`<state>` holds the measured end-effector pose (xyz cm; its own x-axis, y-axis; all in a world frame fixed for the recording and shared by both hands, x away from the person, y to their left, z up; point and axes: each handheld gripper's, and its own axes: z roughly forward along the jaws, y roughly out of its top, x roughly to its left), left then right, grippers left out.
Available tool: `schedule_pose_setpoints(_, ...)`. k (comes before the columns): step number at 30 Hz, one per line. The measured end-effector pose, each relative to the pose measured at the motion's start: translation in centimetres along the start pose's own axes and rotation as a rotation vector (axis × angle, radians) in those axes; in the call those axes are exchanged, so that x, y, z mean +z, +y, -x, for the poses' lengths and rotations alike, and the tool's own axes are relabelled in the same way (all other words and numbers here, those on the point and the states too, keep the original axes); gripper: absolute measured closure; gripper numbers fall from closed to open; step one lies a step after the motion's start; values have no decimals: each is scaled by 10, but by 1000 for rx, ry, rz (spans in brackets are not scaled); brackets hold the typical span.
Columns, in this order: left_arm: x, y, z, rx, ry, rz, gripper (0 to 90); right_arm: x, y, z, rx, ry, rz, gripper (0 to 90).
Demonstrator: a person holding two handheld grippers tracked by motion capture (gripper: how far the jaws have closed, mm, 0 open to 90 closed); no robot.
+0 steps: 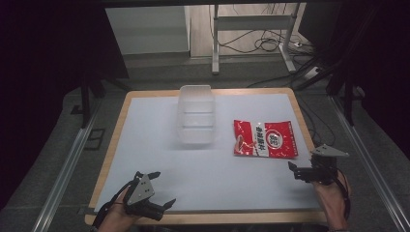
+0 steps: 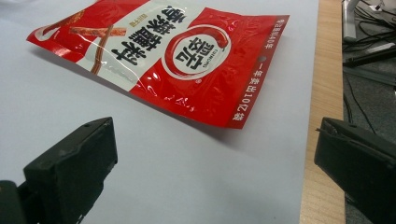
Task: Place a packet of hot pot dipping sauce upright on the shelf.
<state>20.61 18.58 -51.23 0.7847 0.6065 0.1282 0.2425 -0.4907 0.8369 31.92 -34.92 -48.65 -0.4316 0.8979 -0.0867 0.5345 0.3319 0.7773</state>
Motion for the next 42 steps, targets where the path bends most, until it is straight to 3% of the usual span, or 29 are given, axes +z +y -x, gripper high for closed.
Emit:
schedule_pose_setpoints(11,0,0,0,-1,2,0,32,7,1,-4,-16,43,-7,0)
schedule_pose_setpoints(22,0,0,0,-1,1,0,32,18,6,-5,-42,40,-23,0)
schedule_pose_setpoints(30,0,0,0,6,1,-6,32,29,9,2,-22,69,-18,0)
schedule_pose_setpoints(36,1,0,0,5,0,-4,32,40,8,11,3,76,-42,0)
schedule_pose_setpoints(42,1,0,0,6,0,-5,32,53,8,17,19,111,-78,0)
